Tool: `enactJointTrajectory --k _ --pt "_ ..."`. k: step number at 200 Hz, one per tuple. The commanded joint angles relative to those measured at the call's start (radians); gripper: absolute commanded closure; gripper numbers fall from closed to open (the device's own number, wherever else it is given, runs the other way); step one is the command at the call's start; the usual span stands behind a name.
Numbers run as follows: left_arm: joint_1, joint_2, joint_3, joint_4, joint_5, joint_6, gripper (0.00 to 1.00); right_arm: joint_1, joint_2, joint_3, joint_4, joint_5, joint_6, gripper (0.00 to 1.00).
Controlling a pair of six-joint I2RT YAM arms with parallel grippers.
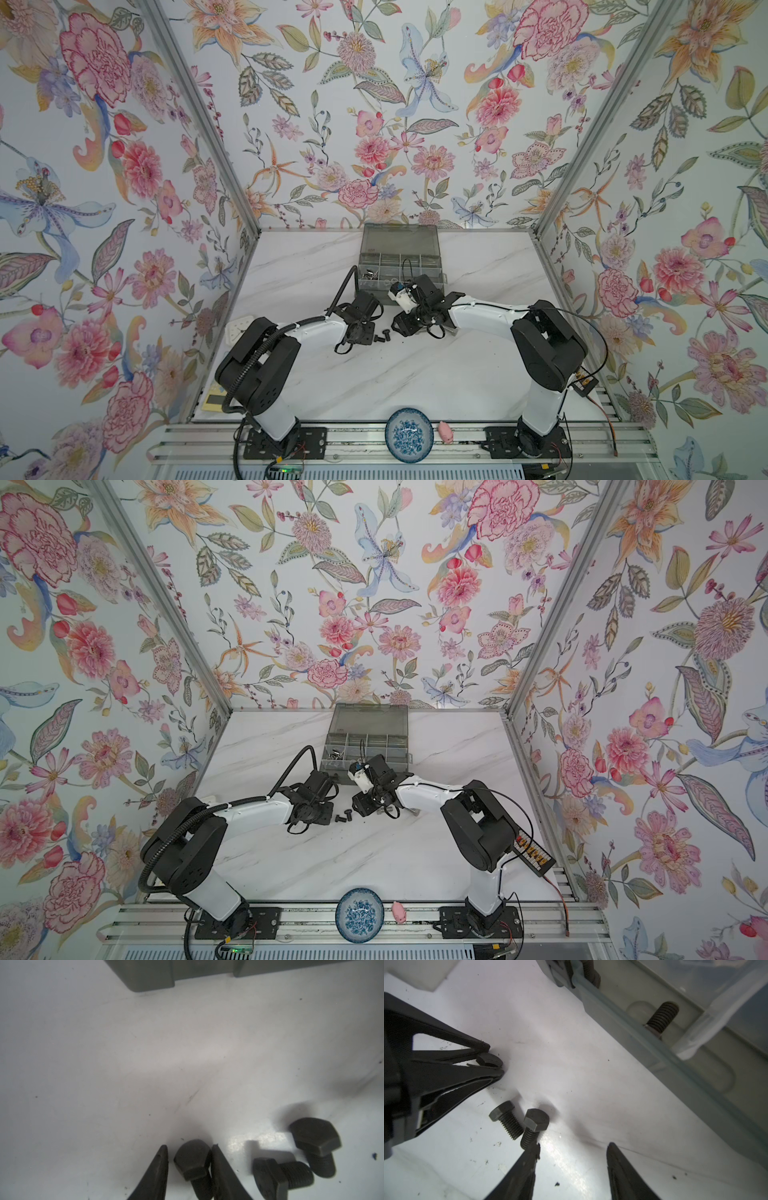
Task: Sort the screws and nuts into containers
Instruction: 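Lower the left gripper around another black hex bolt and close it, then lift the black bolt with the left gripper and carry it over the box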
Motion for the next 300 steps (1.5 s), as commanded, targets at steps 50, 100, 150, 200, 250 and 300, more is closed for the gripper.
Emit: enactJointTrajectory --k 50,100,150,200,250,300 --pt "-0.017 -0.012 -0.015 -0.034 0.003 -0.009 0.7 -0.006 -0.021 -0.007 0.008 0.002 0.014 0.44" --pt "-0.018 -0.017 -0.021 0.005 0.002 -0.013 0.94 -0.007 -0.027 -0.008 0.007 0.003 0.016 0.44" --pt "-0.016 -0.033 -0.005 0.041 0.012 -0.003 1.0 -0.016 -0.066 -0.015 0.008 -0.006 0.017 0.44" --pt "0.04 -0.158 0.029 0.111 0.081 0.03 1.0 -0.052 -0.167 -0.038 0.017 -0.03 0.025 0.44" --pt "0.158 -0.134 0.115 0.173 0.179 0.081 1.0 -0.084 -0.238 -0.083 0.038 -0.036 0.037 0.44" --pt "0.234 0.049 0.24 0.213 0.238 0.129 1.0 -0.121 -0.265 -0.114 0.038 -0.025 0.047 0.44"
